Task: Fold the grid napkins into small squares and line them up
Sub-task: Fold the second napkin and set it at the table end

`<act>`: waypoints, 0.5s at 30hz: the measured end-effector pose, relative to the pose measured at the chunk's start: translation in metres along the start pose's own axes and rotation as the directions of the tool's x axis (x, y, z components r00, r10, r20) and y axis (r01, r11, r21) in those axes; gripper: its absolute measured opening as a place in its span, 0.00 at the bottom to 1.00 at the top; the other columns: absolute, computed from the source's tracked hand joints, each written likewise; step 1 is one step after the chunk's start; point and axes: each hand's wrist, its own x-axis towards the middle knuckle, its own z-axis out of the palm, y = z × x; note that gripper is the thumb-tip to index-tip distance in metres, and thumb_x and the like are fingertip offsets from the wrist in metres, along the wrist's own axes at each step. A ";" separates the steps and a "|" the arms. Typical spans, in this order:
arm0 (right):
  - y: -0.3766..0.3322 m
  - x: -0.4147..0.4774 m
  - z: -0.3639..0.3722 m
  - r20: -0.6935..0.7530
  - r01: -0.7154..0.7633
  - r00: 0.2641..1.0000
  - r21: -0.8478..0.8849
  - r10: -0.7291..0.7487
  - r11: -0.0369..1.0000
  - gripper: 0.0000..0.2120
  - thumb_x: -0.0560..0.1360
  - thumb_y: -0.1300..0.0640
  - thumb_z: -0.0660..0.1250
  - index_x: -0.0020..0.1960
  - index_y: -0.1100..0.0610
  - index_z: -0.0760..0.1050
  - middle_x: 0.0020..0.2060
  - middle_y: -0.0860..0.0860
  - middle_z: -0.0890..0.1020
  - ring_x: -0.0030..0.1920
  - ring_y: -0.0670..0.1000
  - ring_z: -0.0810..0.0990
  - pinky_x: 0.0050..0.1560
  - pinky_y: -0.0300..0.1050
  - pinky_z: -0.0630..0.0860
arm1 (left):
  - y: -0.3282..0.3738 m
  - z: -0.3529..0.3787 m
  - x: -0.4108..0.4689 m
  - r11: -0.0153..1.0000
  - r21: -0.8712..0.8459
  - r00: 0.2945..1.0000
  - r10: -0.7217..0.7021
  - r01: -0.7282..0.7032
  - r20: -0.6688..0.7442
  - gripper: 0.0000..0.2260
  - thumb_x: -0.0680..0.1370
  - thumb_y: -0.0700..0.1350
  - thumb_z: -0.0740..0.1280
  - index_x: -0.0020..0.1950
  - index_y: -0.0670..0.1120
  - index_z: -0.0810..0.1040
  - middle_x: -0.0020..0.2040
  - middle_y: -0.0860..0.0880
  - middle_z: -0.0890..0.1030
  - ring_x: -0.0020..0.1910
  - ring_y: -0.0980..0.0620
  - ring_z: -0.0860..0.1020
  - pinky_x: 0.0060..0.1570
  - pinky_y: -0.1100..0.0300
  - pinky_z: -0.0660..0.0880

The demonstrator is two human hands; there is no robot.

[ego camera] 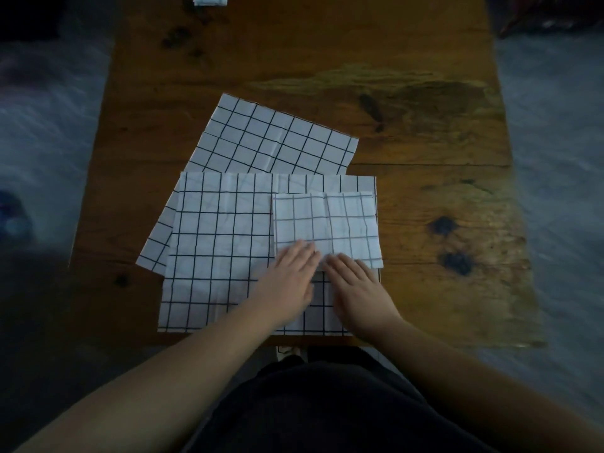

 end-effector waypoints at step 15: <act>-0.003 -0.019 0.024 0.025 -0.081 0.996 -0.037 0.082 0.996 0.32 0.80 0.45 0.42 0.82 0.52 0.42 0.81 0.49 0.44 0.81 0.50 0.39 0.81 0.56 0.42 | 0.003 0.047 -0.020 0.982 0.178 0.998 0.051 -0.056 0.032 0.33 0.84 0.59 0.50 0.82 0.45 0.40 0.82 0.46 0.40 0.81 0.46 0.37 0.78 0.45 0.37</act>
